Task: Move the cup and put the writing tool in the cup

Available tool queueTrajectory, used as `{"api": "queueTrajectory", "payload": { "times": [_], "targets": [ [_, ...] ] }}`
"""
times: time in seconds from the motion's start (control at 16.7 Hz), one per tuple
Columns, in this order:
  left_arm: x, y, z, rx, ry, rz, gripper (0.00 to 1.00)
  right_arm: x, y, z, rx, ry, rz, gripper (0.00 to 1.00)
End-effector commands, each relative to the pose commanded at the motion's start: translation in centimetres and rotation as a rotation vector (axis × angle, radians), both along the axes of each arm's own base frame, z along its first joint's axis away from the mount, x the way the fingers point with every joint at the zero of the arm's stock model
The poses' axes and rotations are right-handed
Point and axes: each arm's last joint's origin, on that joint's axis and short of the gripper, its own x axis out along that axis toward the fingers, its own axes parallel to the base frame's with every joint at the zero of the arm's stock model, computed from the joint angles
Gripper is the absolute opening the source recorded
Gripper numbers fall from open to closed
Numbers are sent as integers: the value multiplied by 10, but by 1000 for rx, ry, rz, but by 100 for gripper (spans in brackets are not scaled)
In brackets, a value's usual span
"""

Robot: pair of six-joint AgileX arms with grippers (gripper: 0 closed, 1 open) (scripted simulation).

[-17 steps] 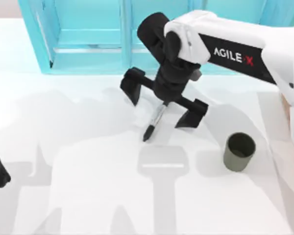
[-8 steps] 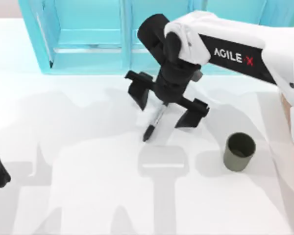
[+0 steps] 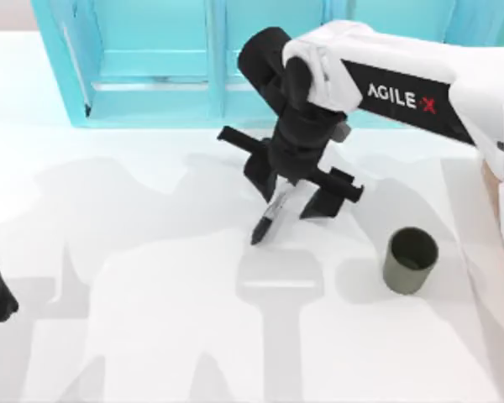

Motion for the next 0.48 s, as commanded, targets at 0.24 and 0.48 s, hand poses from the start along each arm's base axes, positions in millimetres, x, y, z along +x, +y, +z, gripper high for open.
{"api": "queueTrajectory", "payload": {
  "times": [0.24,0.48],
  "targets": [
    [0,0,0,0,0,0,100,0,0,0,0,0,0,0],
    [0,0,0,0,0,0,100,-7,-11,35,-41,-16,20,0]
  ]
}}
